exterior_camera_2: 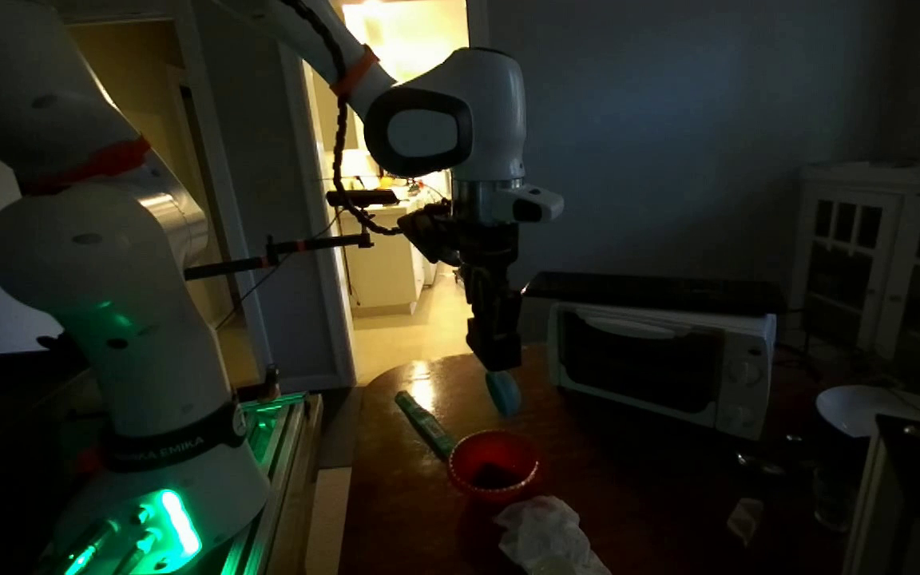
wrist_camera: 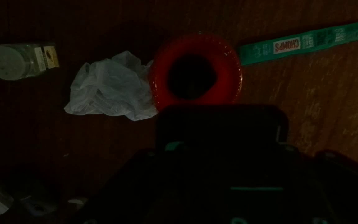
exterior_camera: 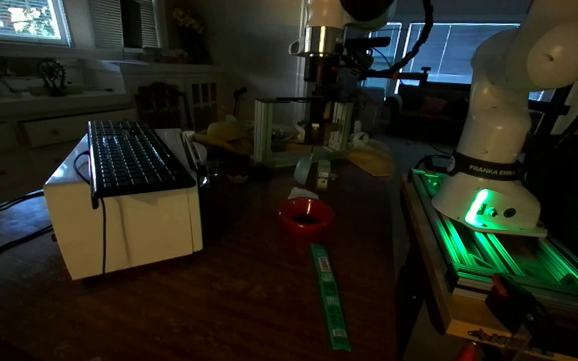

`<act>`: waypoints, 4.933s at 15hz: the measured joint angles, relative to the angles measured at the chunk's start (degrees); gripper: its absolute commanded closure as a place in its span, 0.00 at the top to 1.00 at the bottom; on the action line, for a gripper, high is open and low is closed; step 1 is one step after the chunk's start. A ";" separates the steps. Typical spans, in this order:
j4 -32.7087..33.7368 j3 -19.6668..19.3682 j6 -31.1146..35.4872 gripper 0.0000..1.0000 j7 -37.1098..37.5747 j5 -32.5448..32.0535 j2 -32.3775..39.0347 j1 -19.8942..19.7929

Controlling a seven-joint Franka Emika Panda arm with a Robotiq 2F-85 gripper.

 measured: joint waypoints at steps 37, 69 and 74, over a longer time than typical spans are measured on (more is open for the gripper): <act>0.76 3.28 17.39 0.22 6.71 -5.90 21.80 -0.27; 0.97 3.07 21.53 0.22 8.40 -5.11 23.23 -0.56; 0.96 0.46 21.29 0.22 15.32 -15.01 23.16 -0.56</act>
